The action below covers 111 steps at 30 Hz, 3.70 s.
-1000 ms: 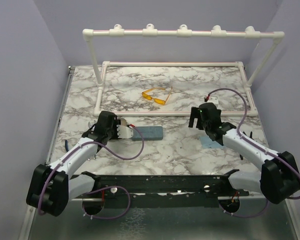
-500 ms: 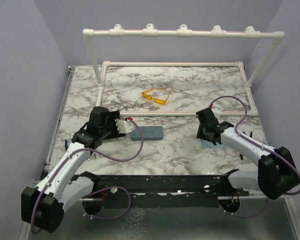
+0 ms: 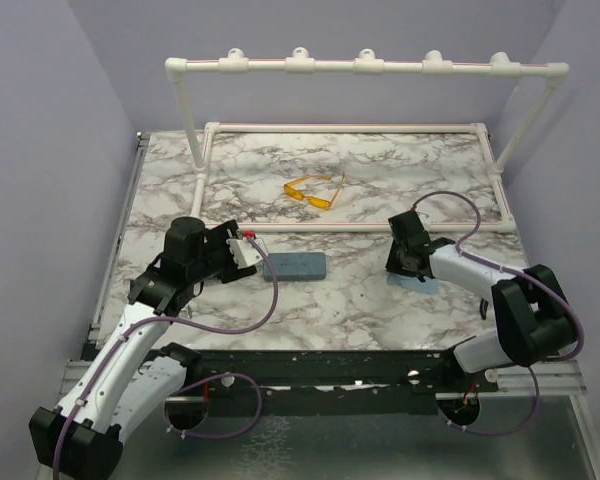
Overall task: Organize the sunglasses
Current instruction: Move the glasses cleaning cloth to the center of the board, then adjust the glasses cleaning cloth at the center of the board.
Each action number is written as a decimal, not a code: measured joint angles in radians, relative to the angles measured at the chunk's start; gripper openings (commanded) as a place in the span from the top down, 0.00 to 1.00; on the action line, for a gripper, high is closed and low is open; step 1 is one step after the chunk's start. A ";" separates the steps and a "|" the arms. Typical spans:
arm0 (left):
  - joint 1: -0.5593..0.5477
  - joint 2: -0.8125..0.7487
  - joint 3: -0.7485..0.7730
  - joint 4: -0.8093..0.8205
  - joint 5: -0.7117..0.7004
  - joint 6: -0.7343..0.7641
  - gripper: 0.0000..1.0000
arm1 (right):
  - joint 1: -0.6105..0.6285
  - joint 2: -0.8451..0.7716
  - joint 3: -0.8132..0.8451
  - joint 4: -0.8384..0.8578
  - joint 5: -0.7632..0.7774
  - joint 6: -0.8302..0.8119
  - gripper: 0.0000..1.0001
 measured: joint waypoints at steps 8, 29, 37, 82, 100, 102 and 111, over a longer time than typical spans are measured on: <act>-0.002 -0.008 0.001 0.000 0.061 -0.031 0.28 | 0.218 0.169 0.119 0.186 -0.282 0.068 0.77; -0.331 0.185 -0.163 0.281 0.080 -0.340 0.57 | 0.073 -0.042 0.122 -0.119 -0.334 -0.002 0.70; -0.507 0.367 -0.198 0.559 -0.046 -0.357 0.59 | 0.011 0.140 0.171 -0.071 -0.336 -0.111 0.70; -0.651 0.599 -0.219 0.818 -0.189 -0.386 0.62 | 0.010 0.088 0.157 -0.028 -0.373 -0.169 0.56; -0.657 0.656 -0.182 0.789 -0.218 -0.287 0.62 | 0.007 0.107 0.098 0.092 -0.402 -0.138 0.65; -0.657 0.671 -0.174 0.785 -0.218 -0.274 0.62 | 0.007 0.107 0.097 0.095 -0.410 -0.138 0.66; -0.657 0.735 -0.154 0.770 -0.219 -0.232 0.61 | 0.007 0.107 0.088 0.116 -0.466 -0.147 0.67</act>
